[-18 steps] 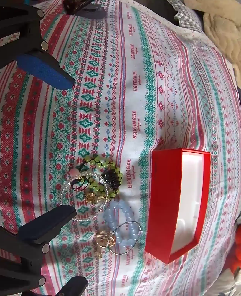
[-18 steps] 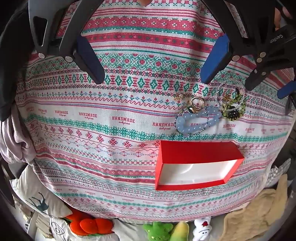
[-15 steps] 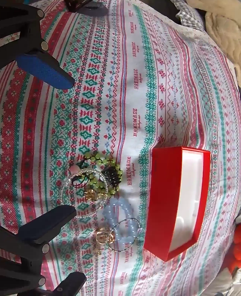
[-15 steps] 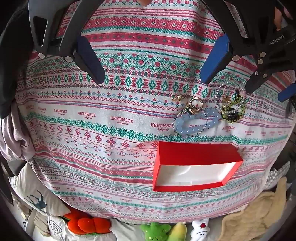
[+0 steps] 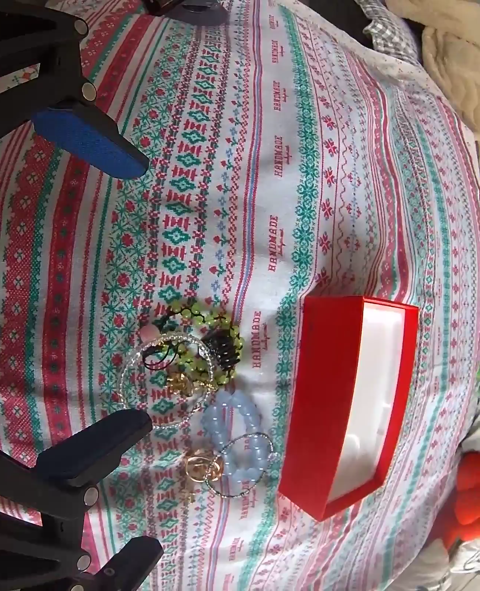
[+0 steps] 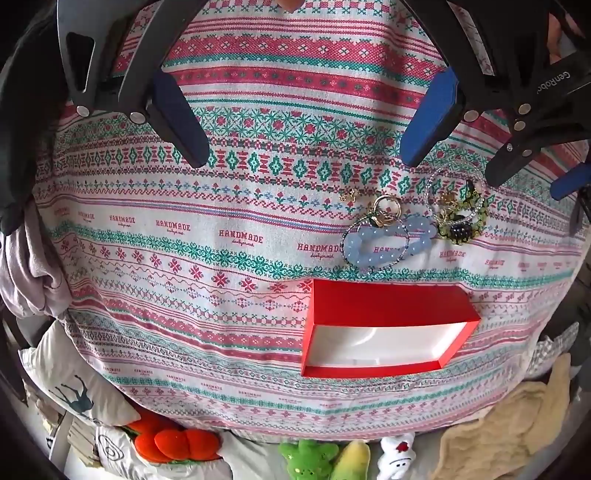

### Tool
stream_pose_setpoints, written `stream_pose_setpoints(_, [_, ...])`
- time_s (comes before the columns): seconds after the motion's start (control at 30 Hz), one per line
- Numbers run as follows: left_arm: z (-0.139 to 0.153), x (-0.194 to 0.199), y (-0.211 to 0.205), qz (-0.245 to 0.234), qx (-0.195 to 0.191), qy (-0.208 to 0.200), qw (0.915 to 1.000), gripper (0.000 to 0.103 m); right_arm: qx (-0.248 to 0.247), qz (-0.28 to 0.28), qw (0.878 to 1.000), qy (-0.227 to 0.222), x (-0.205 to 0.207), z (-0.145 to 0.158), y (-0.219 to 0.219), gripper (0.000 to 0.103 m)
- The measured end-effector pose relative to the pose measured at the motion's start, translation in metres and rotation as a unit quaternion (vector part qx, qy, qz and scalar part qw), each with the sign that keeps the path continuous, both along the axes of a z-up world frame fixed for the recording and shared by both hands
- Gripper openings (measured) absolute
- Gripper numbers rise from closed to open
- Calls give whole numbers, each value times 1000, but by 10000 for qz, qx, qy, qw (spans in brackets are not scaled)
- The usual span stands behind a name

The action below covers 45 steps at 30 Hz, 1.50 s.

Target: Organize jewelry

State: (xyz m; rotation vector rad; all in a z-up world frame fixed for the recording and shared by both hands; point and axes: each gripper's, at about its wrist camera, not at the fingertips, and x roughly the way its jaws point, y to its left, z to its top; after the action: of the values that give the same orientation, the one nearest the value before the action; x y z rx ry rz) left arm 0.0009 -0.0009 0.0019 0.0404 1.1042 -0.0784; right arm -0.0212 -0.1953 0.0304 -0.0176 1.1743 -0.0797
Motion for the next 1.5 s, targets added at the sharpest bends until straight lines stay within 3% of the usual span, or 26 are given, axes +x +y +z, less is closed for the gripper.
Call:
stream_pose_setpoints(0.47, [4, 4, -1, 61, -114, -29, 9999, 102, 46, -84, 10000, -16, -2, 2, -5, 103])
stream_pose_setpoints(1.5, [2, 1, -4, -57, 17, -126, 9999, 102, 105, -166, 9998, 17, -3, 2, -11, 103])
